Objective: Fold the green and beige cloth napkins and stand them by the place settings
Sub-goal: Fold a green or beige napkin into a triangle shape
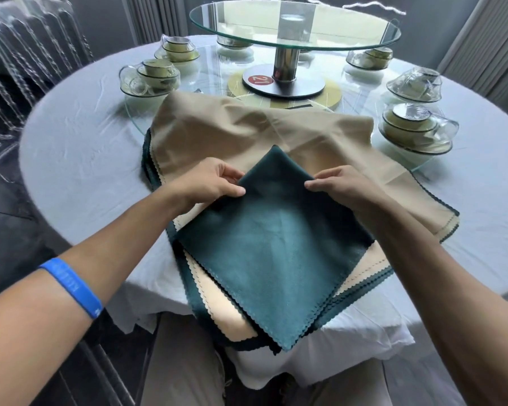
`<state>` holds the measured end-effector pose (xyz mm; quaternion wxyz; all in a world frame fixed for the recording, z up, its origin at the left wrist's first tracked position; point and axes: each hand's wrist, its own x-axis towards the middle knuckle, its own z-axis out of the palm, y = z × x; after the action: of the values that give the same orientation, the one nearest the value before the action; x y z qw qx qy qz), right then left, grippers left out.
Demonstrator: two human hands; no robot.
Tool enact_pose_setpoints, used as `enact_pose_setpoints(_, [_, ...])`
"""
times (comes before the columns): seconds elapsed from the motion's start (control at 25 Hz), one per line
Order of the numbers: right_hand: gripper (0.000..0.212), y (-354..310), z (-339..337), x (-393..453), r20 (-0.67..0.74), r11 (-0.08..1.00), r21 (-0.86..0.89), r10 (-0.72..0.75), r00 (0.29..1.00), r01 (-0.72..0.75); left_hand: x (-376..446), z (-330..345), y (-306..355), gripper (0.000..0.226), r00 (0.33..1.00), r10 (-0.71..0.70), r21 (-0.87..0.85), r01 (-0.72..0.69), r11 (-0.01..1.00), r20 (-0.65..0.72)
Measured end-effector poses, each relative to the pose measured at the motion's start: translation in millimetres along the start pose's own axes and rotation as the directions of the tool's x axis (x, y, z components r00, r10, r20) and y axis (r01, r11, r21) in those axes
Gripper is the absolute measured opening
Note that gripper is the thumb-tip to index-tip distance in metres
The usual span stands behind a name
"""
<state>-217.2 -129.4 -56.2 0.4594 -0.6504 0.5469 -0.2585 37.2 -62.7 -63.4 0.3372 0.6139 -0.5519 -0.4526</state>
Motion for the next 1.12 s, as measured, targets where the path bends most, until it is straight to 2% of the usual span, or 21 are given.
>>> enact_pose_setpoints(0.12, [0.006,-3,-2,-26,-0.006,0.982,0.16,-0.1,0.995,0.1,-15,4,9,0.029,0.982,0.177,0.085,-0.171,0.982,-0.06])
enact_pose_setpoints(0.28, [0.026,17,-18,-79,0.08,0.924,0.258,-0.313,0.946,0.284,-63,6,5,0.025,0.873,0.485,0.324,-0.445,0.835,-0.05])
enact_pose_setpoints(0.4, [0.038,44,-22,-105,0.17,0.891,0.057,-0.453,0.875,0.45,-96,16,-11,0.018,0.773,0.627,0.493,-0.584,0.645,0.095])
enact_pose_setpoints(0.52, [0.035,65,-14,-108,0.216,0.772,-0.195,-0.568,0.794,0.605,-102,25,-31,0.015,0.694,0.683,0.603,-0.651,0.461,0.227])
enact_pose_setpoints(0.64, [0.03,74,-9,-105,0.232,0.676,-0.343,-0.612,0.756,0.653,-102,29,-44,0.022,0.651,0.698,0.631,-0.683,0.368,0.298])
enact_pose_setpoints(0.76, [0.027,78,-11,-106,0.244,0.653,-0.361,-0.623,0.743,0.666,-106,32,-53,0.02,0.627,0.69,0.627,-0.711,0.318,0.361])
enact_pose_setpoints(0.84, [0.024,78,-11,-110,0.267,0.625,-0.379,-0.632,0.728,0.682,-111,34,-58,0.018,0.635,0.679,0.619,-0.713,0.329,0.369])
enact_pose_setpoints(0.92, [0.025,76,-14,-116,0.318,0.592,-0.393,-0.631,0.708,0.704,-116,34,-59,0.02,0.671,0.665,0.599,-0.693,0.402,0.329])
enact_pose_setpoints(1.04, [0.038,65,-19,-123,0.429,0.65,-0.308,-0.557,0.712,0.694,-124,31,-49,0.017,0.73,0.641,0.523,-0.651,0.549,0.236])
enact_pose_setpoints(1.12, [0.04,55,-16,-116,0.363,0.686,-0.275,-0.575,0.733,0.674,-120,35,-39,0.025,0.766,0.633,0.548,-0.578,0.605,0.109])
